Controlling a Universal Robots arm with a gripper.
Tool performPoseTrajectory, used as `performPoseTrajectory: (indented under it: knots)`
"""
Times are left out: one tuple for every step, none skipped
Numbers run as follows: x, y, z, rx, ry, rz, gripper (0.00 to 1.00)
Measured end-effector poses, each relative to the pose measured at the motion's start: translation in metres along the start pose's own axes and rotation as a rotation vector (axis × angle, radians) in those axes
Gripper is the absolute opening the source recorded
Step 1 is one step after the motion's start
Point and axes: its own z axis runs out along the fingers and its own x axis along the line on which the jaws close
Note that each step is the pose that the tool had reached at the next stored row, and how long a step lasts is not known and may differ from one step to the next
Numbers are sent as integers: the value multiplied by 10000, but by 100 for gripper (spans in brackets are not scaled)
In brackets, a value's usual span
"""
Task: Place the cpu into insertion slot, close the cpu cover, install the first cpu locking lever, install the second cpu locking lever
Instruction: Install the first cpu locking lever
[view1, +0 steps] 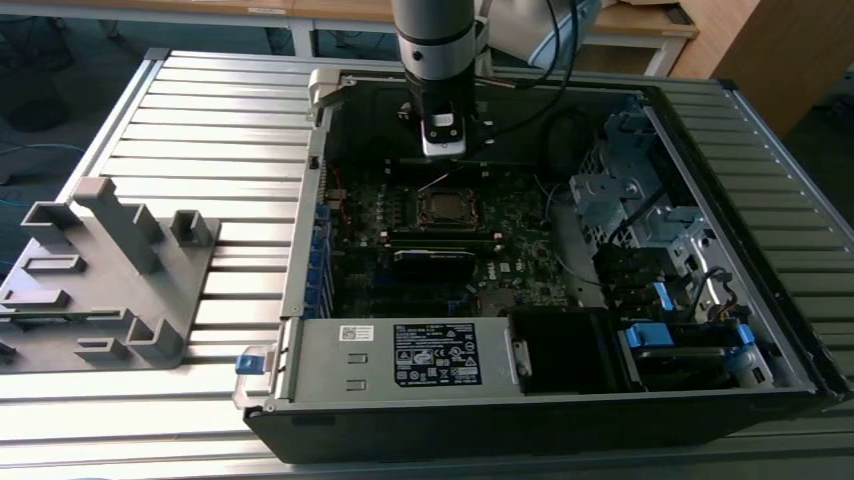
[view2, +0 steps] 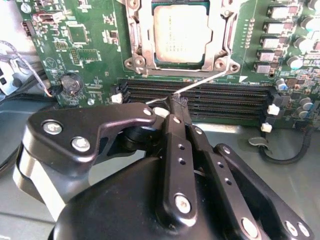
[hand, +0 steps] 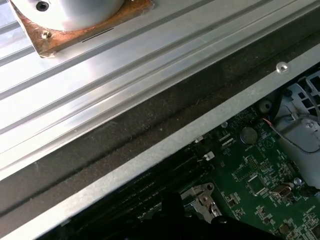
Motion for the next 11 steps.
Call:
performPoseTrajectory:
  knots:
    - [0,-1,1,1,-1,0,10]
    - [0,-1,1,2,-1,0,10]
    - [0,-1,1,2,-1,0,10]
    - [0,-1,1,2,-2,0,10]
    - [0,-1,1,1,-2,0,10]
    - [0,-1,2,0,-2,0,10]
    - [1,-1,3,0,-2,0,10]
    - [1,-2,10,-6,-5,0,10]
    - [2,-4,21,-6,-7,-1,10]
    - [3,-7,28,-5,-7,-1,10]
    - [3,-7,29,-3,-8,-1,10]
